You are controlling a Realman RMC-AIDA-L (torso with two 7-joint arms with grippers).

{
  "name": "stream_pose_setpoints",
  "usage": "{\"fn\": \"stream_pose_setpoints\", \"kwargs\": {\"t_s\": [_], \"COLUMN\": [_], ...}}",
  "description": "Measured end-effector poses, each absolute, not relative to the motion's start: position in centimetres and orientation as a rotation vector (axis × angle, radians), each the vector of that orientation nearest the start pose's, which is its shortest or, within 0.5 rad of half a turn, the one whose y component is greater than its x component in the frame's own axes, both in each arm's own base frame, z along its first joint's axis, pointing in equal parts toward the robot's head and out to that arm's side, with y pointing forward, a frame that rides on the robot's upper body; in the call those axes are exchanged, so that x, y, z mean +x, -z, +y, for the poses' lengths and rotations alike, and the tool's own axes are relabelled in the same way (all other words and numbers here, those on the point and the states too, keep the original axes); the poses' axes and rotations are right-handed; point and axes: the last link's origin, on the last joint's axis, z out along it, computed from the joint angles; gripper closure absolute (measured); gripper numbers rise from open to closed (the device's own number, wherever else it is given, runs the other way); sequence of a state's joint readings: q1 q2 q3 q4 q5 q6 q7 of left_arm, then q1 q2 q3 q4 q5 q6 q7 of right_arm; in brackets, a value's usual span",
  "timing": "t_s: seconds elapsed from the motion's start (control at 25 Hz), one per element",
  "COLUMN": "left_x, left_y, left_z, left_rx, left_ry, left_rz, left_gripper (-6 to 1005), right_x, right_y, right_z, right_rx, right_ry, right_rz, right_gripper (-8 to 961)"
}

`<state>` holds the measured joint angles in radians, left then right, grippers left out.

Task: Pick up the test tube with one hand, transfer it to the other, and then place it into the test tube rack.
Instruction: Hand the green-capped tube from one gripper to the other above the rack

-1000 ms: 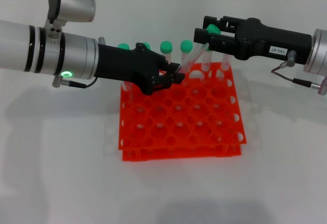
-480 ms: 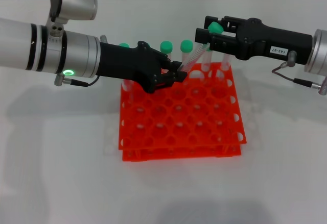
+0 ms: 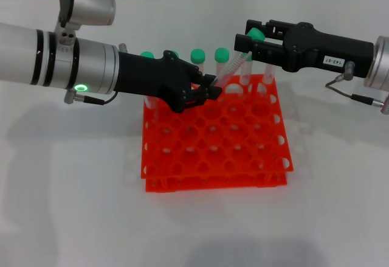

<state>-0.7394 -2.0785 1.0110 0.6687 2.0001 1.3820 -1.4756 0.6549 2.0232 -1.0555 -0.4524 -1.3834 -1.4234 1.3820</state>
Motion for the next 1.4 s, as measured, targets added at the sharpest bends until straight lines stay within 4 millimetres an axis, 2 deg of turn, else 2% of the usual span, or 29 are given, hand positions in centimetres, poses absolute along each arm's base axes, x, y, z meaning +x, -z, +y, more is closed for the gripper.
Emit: {"fn": "stream_pose_setpoints", "kwargs": {"t_s": [1.2,1.4], "left_x": [-18.61,-18.62], "left_y": [3.97,3.98], "left_z": [37.62,37.61], "left_rx": [-2.953,-2.954], "left_ry": [0.413,0.411], "left_rz": [-0.333,-0.33], "left_gripper": [799,798], "right_x": [19.3,18.99], "right_y": [1.12,1.22], "right_z": [37.24,37.22], "right_rx": [-2.618,-2.627], "right_ry": [-1.118,-1.127], "right_rz": [0.637,0.629], "right_gripper": [414,593]}}
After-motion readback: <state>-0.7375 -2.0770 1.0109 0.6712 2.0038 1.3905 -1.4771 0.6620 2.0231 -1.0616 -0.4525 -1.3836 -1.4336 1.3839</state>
